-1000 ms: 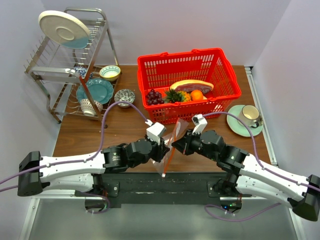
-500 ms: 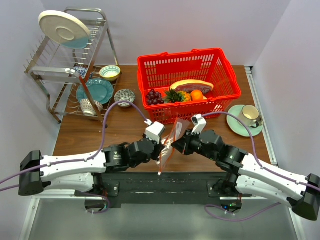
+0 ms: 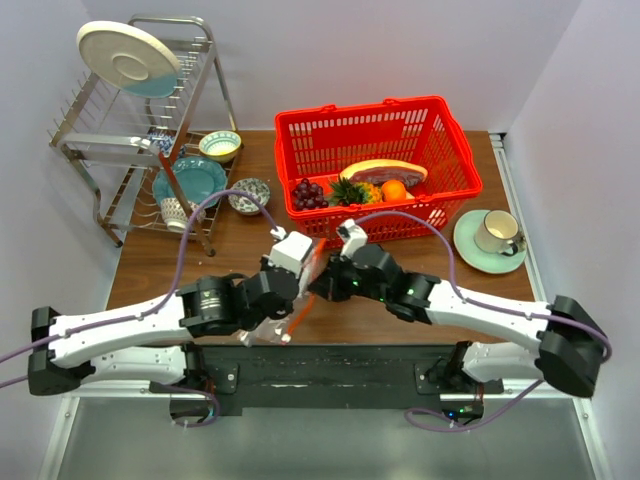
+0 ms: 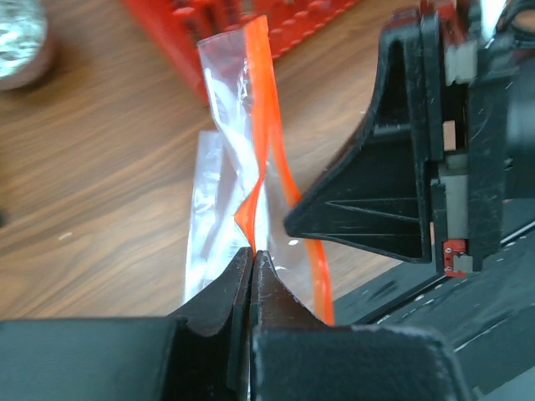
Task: Place the food in the zip-top bag and seal the zipper
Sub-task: Open the zipper of the food storage bag.
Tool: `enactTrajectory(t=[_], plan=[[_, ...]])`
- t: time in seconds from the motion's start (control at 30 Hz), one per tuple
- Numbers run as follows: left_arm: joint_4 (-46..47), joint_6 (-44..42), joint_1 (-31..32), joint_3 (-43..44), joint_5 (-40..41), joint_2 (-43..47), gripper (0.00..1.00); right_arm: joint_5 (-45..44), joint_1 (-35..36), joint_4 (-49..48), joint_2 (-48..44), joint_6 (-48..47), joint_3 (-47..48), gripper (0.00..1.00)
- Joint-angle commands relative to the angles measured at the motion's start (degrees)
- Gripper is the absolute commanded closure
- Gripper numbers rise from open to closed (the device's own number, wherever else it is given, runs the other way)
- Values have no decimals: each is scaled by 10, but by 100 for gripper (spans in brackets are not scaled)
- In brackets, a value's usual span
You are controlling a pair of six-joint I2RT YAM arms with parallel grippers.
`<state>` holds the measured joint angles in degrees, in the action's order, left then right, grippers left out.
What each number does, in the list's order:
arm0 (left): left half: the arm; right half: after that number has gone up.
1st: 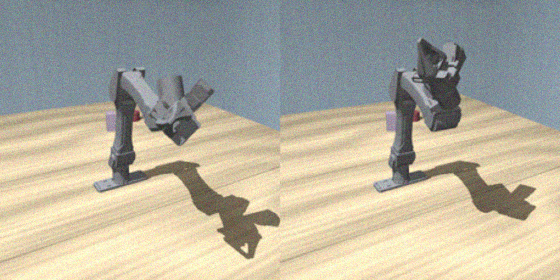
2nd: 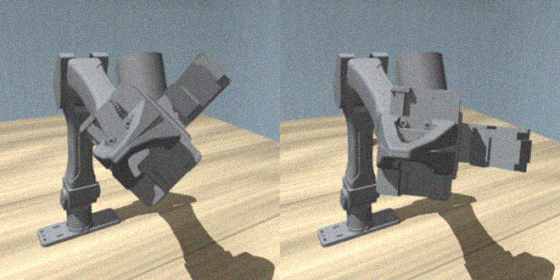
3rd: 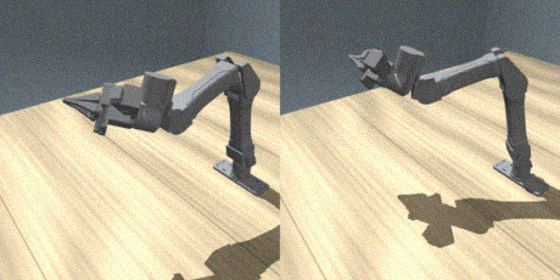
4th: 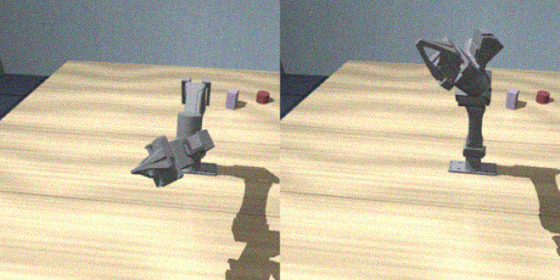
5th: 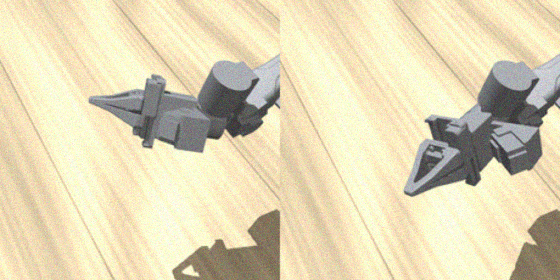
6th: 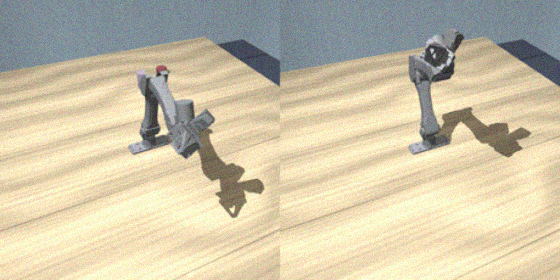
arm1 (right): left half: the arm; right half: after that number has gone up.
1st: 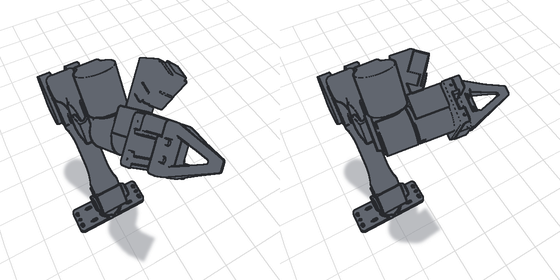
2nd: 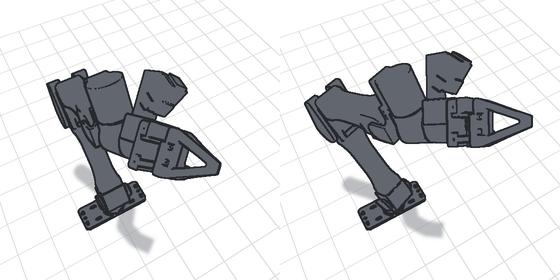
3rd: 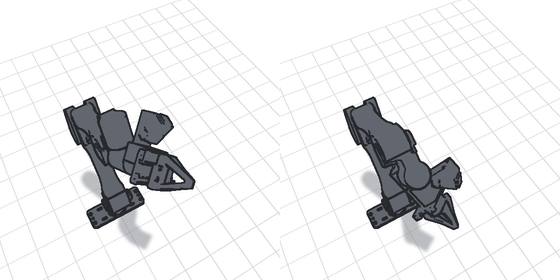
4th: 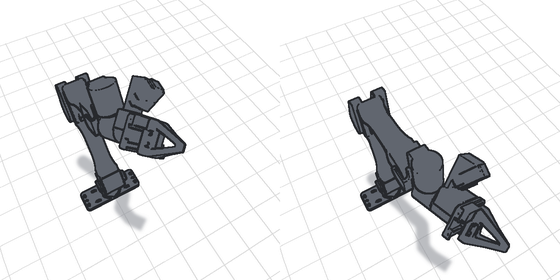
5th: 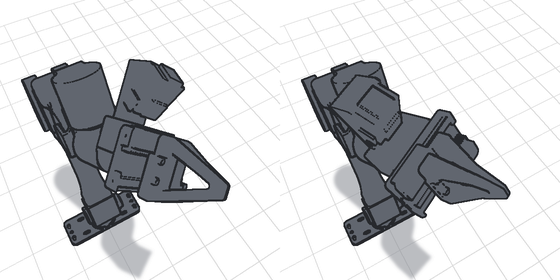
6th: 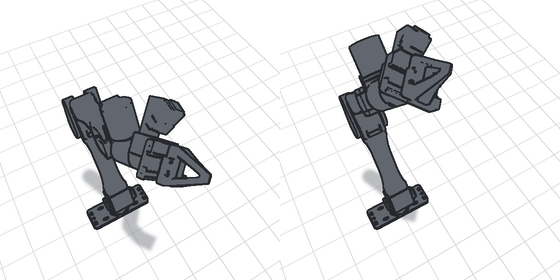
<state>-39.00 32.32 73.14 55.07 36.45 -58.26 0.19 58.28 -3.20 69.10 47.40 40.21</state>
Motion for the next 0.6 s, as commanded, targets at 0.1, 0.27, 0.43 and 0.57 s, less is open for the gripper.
enactTrajectory(t=[0.1, 0.27, 0.43, 0.57], plan=[[-127, 35, 0, 59, 60, 74, 100, 37, 15, -105, 42, 2, 74, 100], [62, 9, -1, -86, 0, 114, 100, -20, 15, -97, 39, 29, 10, 100], [157, 22, -1, -160, -14, 86, 100, -87, 16, -58, 12, 74, -72, 100], [170, 27, 0, -159, 11, 38, 100, -127, 16, -28, -9, 100, -120, 100]])
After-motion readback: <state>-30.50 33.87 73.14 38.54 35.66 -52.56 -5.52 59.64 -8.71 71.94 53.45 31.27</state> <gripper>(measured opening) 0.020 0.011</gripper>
